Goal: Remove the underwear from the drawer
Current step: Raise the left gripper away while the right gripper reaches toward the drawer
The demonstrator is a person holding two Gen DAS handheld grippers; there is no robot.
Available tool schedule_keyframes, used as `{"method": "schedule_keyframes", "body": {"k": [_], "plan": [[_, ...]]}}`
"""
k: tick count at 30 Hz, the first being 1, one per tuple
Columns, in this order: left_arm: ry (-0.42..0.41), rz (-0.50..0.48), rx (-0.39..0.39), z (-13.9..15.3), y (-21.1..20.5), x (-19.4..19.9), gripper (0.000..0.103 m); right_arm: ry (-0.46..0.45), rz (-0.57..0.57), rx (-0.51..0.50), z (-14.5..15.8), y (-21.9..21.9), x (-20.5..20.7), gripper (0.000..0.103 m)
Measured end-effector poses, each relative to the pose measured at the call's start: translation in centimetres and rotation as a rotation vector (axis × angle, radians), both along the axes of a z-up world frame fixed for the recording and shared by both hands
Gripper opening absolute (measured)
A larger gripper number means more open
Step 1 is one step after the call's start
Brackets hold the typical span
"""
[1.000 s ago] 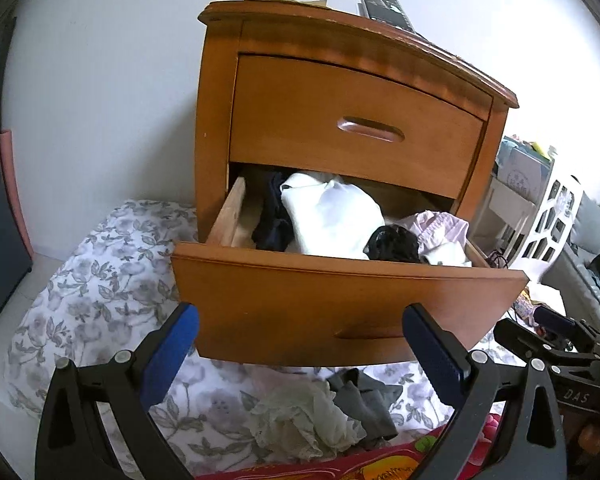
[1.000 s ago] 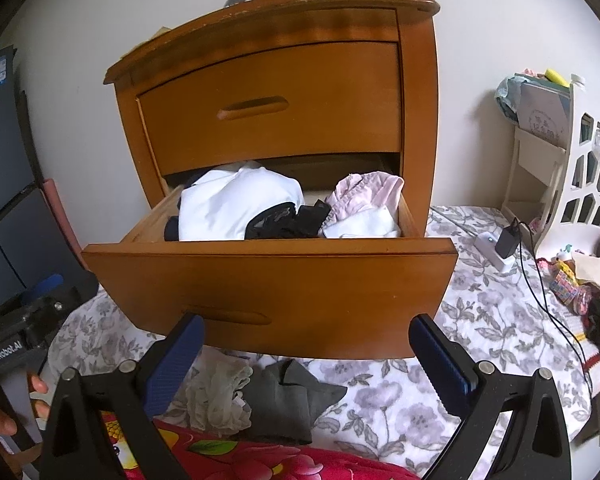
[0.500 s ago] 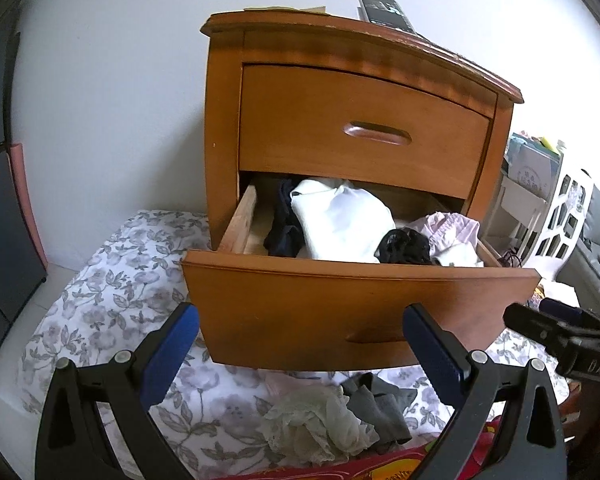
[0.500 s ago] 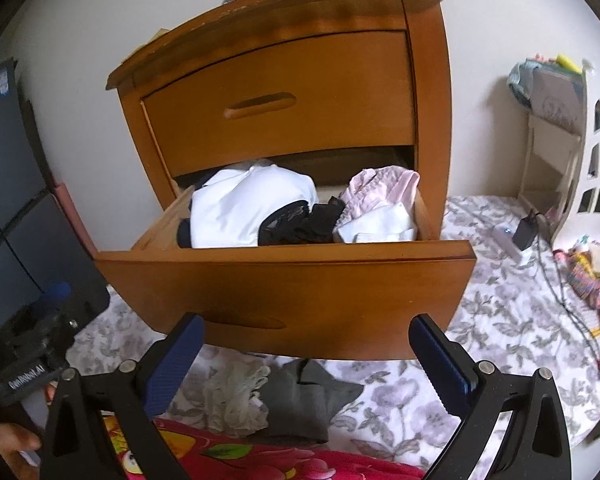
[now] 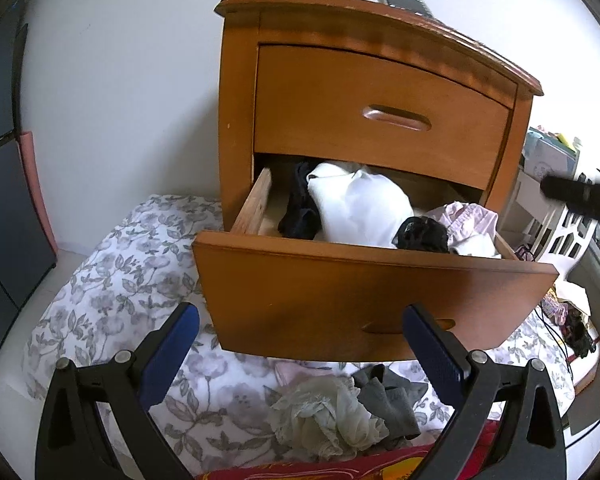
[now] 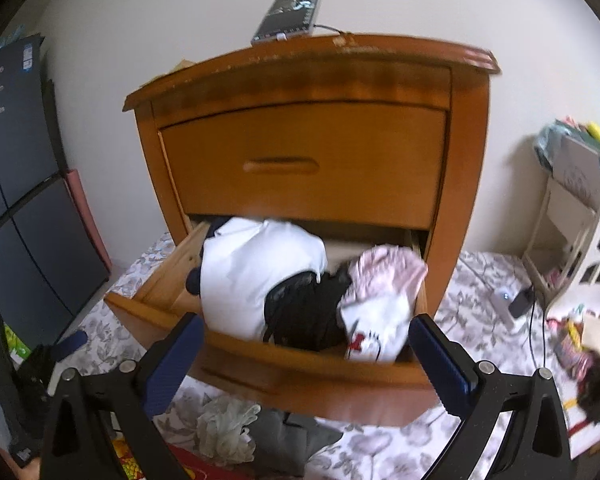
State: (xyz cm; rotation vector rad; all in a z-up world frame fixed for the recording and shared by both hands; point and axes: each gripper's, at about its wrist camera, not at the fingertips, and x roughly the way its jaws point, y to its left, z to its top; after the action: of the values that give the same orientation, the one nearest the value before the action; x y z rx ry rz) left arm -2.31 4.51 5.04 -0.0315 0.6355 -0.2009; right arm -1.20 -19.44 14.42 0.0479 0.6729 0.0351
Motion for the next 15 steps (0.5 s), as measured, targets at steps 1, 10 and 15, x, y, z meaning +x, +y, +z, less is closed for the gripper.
{"method": "schedule_keyframes", "body": {"k": [1,10,15], "plan": [[0.005,0.0,0.002,-0.1,0.0,0.1,0.101,0.01,0.008,-0.002,0.5,-0.1,0.6,0.103],[0.03,-0.003,0.06,-0.4,-0.9,0.3,0.101,0.104,0.039,-0.051,3.1,-0.3,6.2,0.103],[0.045,0.002,0.067,-0.7,-0.9,0.6,0.101,0.197,0.03,-0.072,2.9,-0.1,9.3,0.103]]}}
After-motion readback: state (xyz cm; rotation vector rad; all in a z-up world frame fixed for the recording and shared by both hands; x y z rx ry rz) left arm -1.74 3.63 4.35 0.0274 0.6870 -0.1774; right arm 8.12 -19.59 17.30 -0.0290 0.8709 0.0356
